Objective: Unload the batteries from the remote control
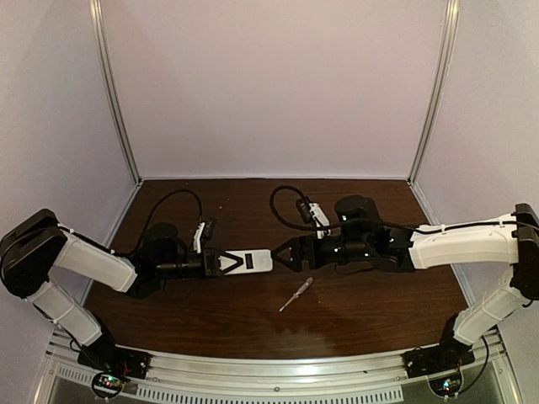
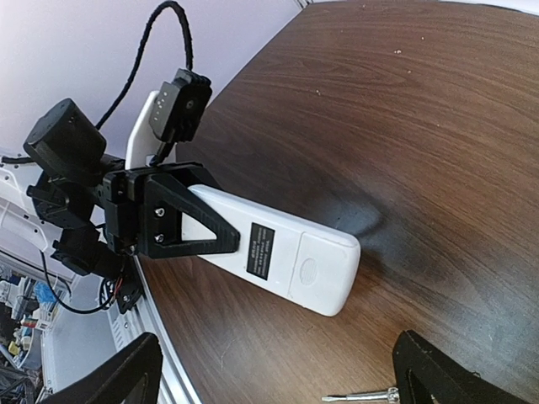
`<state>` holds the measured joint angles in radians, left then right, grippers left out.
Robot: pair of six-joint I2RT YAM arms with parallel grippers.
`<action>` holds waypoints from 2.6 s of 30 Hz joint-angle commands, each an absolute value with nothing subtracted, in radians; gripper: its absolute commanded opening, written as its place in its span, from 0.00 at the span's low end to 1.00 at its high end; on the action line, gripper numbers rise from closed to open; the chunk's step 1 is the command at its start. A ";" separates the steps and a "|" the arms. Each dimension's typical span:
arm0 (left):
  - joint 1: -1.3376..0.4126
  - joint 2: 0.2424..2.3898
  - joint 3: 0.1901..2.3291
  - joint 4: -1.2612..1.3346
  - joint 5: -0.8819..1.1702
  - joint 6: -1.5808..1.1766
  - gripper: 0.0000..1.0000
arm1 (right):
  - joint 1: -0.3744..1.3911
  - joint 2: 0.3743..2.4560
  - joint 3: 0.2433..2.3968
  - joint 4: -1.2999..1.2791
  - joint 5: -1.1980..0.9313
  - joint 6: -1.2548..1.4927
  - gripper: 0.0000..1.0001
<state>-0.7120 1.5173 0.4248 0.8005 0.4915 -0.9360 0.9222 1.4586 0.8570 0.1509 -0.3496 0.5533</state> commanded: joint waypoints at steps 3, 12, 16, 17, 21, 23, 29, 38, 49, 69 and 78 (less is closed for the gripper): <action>-0.704 1.482 0.445 0.814 0.485 -0.900 0.00 | 0.887 1.543 0.910 0.126 -0.392 0.564 0.96; -0.704 1.503 0.445 0.884 0.546 -0.905 0.00 | 0.852 1.614 0.940 0.169 -0.545 0.554 0.90; -0.704 1.504 0.448 0.902 0.566 -0.910 0.00 | 0.839 1.636 0.938 0.187 -0.568 0.556 0.87; -0.704 1.503 0.448 0.903 0.565 -0.909 0.00 | 0.836 1.640 0.939 0.192 -0.571 0.558 0.87; -0.704 1.502 0.448 0.906 0.569 -0.908 0.00 | 0.828 1.658 0.948 0.198 -0.581 0.558 0.83; -0.704 1.502 0.448 0.910 0.573 -0.911 0.00 | 0.826 1.666 0.955 0.199 -0.584 0.555 0.81; -0.704 1.508 0.450 0.926 0.582 -0.911 0.00 | 0.824 1.689 0.974 0.204 -0.602 0.554 0.75; -0.704 1.516 0.453 0.934 0.590 -0.913 0.00 | 0.824 1.717 0.995 0.215 -0.624 0.555 0.62; -0.704 1.529 0.460 0.939 0.593 -0.913 0.00 | 0.824 1.751 1.018 0.220 -0.644 0.555 0.47; -0.704 1.529 0.475 0.930 0.595 -0.907 0.00 | 0.823 1.770 1.037 0.216 -0.670 0.551 0.25; -0.704 1.534 0.483 0.919 0.591 -0.900 0.00 | 0.823 1.800 1.061 0.222 -0.692 0.549 0.25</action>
<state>-0.6971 1.5246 0.4416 0.8650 0.5907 -0.9161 0.8112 1.7702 1.0206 0.2054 -0.6987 0.5533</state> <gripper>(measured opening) 0.173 0.251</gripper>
